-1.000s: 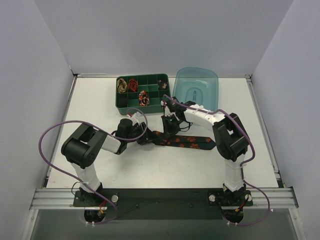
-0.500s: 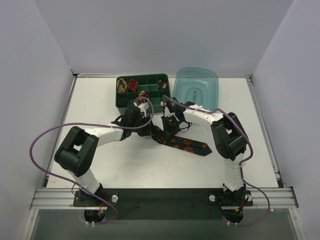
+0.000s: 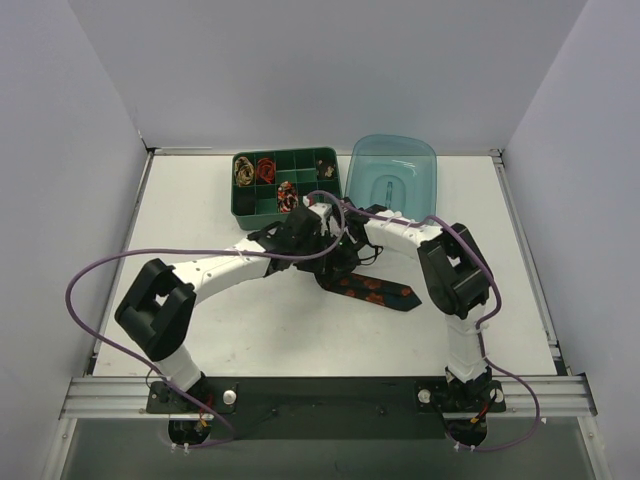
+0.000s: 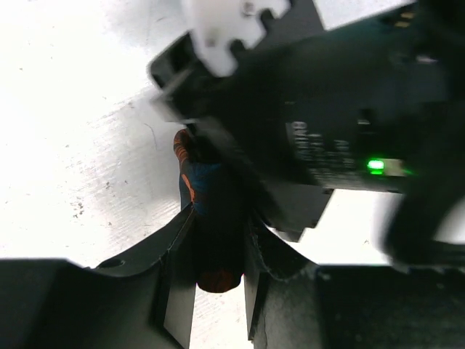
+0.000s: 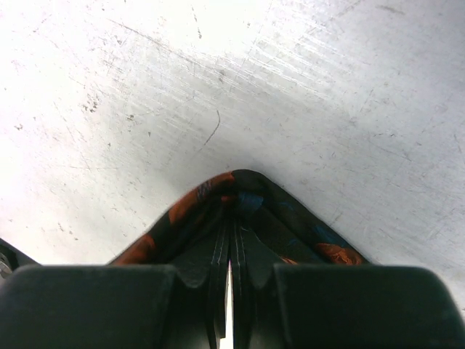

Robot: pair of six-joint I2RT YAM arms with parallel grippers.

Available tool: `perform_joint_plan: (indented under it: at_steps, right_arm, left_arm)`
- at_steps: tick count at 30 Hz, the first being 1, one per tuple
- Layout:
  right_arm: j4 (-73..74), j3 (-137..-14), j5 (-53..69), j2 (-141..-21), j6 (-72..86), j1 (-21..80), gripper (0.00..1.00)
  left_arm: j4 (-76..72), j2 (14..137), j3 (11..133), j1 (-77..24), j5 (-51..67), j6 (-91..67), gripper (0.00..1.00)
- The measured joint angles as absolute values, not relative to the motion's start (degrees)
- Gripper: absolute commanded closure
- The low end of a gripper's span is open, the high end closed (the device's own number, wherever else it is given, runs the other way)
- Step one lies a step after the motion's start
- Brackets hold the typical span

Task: Roll the ties
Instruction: Roll the tie at the center of the board.

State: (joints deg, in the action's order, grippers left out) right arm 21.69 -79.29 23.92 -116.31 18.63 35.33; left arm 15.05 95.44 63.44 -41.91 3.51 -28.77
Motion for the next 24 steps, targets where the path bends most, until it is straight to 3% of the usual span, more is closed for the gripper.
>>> perform_joint_plan:
  at_steps: [10, 24]
  right_arm:
    - [21.78, -79.31, 25.8, -116.75, 19.46, 34.44, 1.0]
    - [21.21, -79.31, 26.39, -116.66, 19.25, 35.14, 1.0]
  left_arm:
    - [23.88, 99.09, 71.2, -48.01, -9.06, -28.14, 0.66]
    - [23.81, 98.74, 67.61, -46.26, -14.39, -29.12, 0.66]
